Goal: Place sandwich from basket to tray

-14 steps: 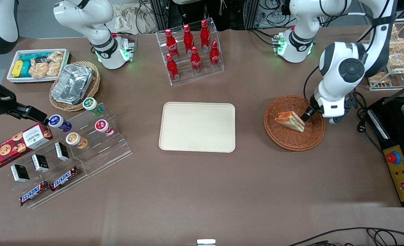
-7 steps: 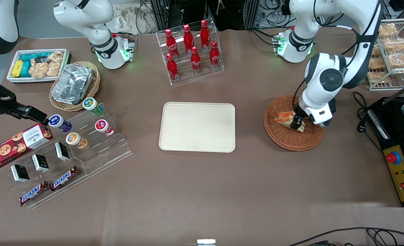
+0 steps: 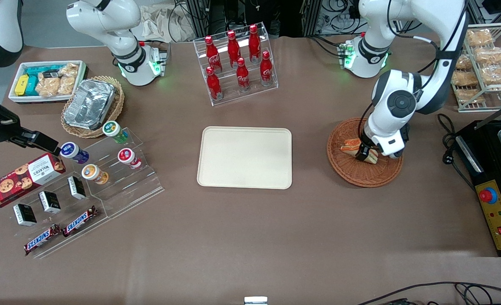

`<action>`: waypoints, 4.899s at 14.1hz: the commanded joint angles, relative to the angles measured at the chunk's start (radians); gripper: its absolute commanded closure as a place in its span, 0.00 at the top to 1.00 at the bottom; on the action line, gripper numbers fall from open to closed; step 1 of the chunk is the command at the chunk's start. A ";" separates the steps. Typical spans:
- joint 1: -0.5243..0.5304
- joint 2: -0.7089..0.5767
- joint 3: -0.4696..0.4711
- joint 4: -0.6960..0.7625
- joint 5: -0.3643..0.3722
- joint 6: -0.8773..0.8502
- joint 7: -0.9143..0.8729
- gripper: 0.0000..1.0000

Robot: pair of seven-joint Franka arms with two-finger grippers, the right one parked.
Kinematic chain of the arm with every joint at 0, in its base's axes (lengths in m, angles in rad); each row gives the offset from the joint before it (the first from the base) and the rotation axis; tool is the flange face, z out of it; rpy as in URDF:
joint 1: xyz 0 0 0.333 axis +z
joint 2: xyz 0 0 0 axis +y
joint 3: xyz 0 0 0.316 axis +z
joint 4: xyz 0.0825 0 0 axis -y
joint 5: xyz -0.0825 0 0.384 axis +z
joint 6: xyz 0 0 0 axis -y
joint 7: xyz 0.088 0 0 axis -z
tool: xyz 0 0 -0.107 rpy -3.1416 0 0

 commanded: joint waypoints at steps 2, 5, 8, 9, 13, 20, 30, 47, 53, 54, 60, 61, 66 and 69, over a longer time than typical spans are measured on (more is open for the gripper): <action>-0.016 0.026 0.007 0.007 0.062 0.025 -0.092 0.54; -0.013 0.021 0.009 0.021 0.062 0.015 -0.081 0.08; -0.007 0.011 0.008 0.088 0.062 -0.086 -0.075 0.00; -0.005 0.012 0.007 0.148 0.060 -0.172 -0.063 0.00; -0.004 0.014 0.006 0.413 -0.003 -0.496 0.156 0.00; 0.009 0.000 0.012 0.720 -0.021 -0.903 0.577 0.00; -0.011 -0.009 -0.077 0.717 -0.098 -0.921 0.603 0.00; -0.369 0.265 -0.097 0.619 -0.179 -0.325 0.571 0.00; -0.381 0.360 -0.094 0.529 -0.113 -0.110 0.657 0.10; -0.381 0.363 -0.092 0.530 -0.112 -0.110 0.659 0.41; -0.295 0.279 -0.085 0.542 -0.092 -0.274 0.660 0.99; -0.262 0.246 -0.085 0.542 -0.092 -0.312 0.669 0.99; -0.102 0.071 -0.083 0.544 -0.092 -0.499 0.844 0.99; 0.034 0.011 -0.085 0.545 -0.098 -0.556 0.867 0.99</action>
